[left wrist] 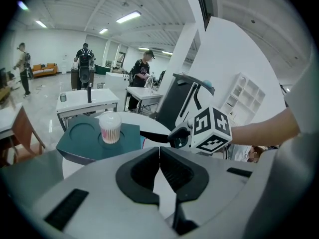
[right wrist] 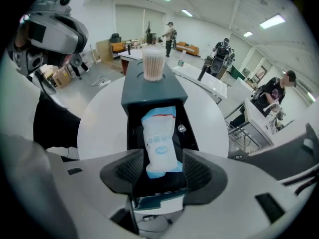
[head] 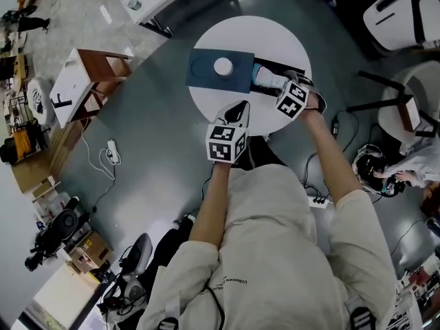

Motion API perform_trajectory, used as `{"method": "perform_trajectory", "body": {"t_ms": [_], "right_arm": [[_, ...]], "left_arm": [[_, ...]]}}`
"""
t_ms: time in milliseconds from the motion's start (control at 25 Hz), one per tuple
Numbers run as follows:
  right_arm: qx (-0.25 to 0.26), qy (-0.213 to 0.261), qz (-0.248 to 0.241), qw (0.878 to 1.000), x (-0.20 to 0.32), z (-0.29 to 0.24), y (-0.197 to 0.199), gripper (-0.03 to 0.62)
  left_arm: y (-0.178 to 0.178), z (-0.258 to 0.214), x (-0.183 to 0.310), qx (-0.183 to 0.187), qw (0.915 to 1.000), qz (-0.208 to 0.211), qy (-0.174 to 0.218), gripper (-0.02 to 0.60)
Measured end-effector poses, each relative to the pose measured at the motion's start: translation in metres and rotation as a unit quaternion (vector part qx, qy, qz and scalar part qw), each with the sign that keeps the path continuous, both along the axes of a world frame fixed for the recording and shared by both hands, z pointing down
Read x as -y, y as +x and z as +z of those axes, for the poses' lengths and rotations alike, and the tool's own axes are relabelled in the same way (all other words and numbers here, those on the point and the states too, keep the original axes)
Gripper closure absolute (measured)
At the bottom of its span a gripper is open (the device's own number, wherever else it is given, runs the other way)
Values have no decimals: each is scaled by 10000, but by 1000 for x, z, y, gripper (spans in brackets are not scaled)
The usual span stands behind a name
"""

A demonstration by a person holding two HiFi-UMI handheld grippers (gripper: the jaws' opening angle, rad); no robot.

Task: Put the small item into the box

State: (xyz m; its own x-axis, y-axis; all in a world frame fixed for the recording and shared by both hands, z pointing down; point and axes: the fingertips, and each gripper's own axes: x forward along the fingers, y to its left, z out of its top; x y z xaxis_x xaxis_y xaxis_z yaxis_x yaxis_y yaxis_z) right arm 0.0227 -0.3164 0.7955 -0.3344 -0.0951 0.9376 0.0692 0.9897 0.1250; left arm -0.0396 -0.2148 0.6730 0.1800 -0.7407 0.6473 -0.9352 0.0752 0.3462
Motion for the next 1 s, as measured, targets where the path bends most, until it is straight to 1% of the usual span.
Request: {"method": "perform_trajectory", "body": {"t_ms": [200,280,320,480,600,680,720,840,880,920,1000], "right_arm": [[488,-94,658,9966,-7,-21,10,358],[765,-201,1080,9910,-7,-34,12,358],[957,-290,1360,9856,-8,-43,15,358],[1719,-591,2469,9518,-28,-78,36,358],[2195,-606,2974,9272,-43,-102,45,358],[2434,-615,3294,9102,-54,-114,51,358],[2545,-645,3487,8997,-59,-118,54,358],[2927,-777,4075,8615,-76,-132,57,358],[3024,-788,4218,8511,-83,-135,58,358],[3092,-761,4317,8439,-91,-138,59,358],[3176,-603,4414,8370,-108,-143,60,358]], "left_arm": [[-10,-15,-13,166,9998,-83,64,560],[-13,-17,-14,152,9998,-93,103,560],[-13,-18,-12,134,9998,-66,117,560],[-1,-23,2,-6,9995,198,233,560],[12,-32,13,-40,9980,511,361,560],[21,-38,12,-21,9965,723,415,560],[25,-40,9,-25,9957,818,437,560],[30,-43,-2,-47,9935,1043,456,560],[30,-44,-7,-50,9928,1102,461,560],[29,-45,-13,-51,9920,1164,477,560],[28,-47,-24,-42,9902,1290,526,560]]}}
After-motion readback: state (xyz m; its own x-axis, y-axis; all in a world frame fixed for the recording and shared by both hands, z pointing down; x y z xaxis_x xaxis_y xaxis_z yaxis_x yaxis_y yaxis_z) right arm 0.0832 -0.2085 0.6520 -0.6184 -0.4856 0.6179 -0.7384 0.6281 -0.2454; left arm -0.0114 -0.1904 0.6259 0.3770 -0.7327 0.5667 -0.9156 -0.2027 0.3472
